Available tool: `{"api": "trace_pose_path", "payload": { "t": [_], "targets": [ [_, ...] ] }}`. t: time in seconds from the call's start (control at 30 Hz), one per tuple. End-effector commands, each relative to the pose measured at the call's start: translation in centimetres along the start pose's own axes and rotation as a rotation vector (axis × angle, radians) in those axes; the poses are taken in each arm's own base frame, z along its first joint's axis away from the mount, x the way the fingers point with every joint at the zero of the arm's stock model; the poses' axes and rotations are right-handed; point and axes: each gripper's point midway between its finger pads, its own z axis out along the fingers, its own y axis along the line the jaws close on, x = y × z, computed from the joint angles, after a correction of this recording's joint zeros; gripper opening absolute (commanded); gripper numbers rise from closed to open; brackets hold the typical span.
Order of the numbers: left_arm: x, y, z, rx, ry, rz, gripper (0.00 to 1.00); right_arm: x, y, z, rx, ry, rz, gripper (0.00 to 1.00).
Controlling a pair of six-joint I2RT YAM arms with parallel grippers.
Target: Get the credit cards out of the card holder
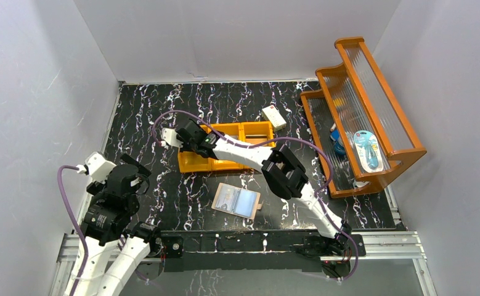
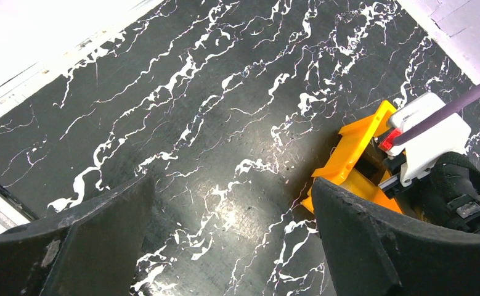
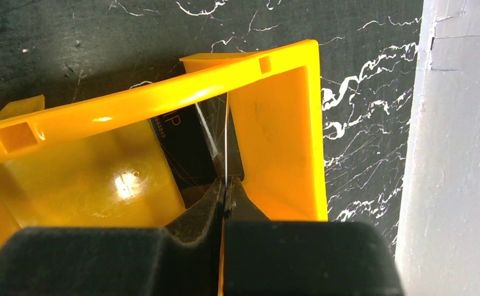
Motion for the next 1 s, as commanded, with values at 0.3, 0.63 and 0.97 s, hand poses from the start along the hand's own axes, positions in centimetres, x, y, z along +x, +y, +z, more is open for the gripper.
{"api": "trace_pose_path", "payload": {
  "t": [0.3,0.63,0.97],
  "targets": [
    [-0.3,-0.3,0.3,-0.007,-0.008,0.020,0.98,0.0,0.1,0.6,0.008,-0.012,-0.030,0.25],
    [-0.2,-0.3,0.4,-0.008,-0.004,0.027,0.98,-3.4,-0.9,-2.0,-0.024,-0.125,0.087,0.49],
    [0.1,-0.6,0.6,-0.006,0.012,0.048,0.98,-7.2,-4.3,-8.1,0.021,-0.292,0.334,0.54]
  ]
}}
